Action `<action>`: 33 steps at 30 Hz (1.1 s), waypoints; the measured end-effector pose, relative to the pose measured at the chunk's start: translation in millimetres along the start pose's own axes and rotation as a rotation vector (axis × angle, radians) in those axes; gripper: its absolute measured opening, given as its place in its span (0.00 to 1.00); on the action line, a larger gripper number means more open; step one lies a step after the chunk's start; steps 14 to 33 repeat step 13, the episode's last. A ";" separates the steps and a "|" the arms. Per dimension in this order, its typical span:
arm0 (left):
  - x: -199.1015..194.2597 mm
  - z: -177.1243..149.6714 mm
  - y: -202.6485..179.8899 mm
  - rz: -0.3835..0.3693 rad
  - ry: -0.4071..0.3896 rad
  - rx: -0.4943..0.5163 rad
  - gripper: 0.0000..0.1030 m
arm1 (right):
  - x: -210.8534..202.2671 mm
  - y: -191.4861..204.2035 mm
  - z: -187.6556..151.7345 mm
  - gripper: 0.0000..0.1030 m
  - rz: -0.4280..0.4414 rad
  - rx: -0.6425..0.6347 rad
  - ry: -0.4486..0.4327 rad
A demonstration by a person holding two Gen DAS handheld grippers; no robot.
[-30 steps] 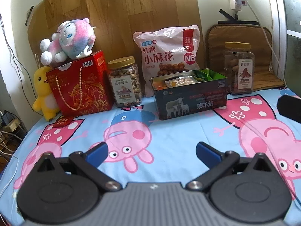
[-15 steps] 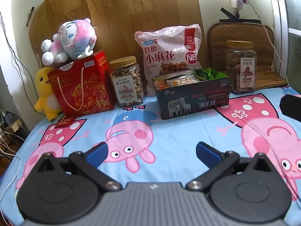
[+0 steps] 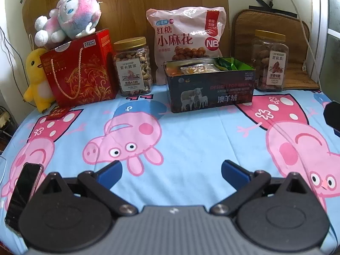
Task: Organize snacks
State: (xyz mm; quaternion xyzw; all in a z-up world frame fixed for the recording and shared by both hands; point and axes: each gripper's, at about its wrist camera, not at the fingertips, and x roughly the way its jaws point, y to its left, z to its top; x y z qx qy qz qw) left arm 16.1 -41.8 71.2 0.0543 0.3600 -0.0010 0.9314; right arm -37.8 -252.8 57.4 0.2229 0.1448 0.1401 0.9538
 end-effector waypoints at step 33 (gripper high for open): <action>-2.1 0.7 -1.3 -0.008 -0.033 0.022 1.00 | 0.7 -0.5 -0.7 0.89 0.000 0.001 0.004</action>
